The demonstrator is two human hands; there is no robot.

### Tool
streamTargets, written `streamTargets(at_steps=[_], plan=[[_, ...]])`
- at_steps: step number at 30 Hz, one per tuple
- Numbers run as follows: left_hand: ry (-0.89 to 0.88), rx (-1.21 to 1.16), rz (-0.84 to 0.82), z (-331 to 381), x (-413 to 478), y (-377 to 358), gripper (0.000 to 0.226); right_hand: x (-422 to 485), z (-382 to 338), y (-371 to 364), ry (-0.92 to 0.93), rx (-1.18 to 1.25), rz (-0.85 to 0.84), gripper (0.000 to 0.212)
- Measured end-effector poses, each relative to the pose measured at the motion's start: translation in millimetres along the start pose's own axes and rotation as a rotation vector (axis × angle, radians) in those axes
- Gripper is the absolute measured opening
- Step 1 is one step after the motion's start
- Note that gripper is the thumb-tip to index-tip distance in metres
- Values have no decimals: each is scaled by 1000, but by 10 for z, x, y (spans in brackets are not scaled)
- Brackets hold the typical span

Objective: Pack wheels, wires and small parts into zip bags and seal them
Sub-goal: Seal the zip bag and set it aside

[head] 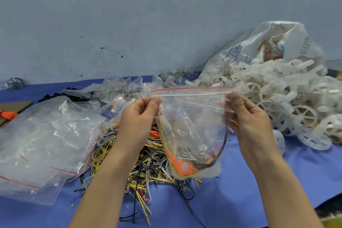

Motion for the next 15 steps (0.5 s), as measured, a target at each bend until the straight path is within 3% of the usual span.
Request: streamTargets(at_steps=[15], plan=[[-7,42,3,-8,19,28,18,-32,-96,2,164,-61,94,20]])
Point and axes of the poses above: each hand's wrist, its own x-axis towards the middle knuckle, its own y-axis out of the back of the hand, z = x × y, the point moved 8 cm from there along x, towards the middle knuckle, and after that the axes turned 5 degrees about z, right-handed, at the moved point
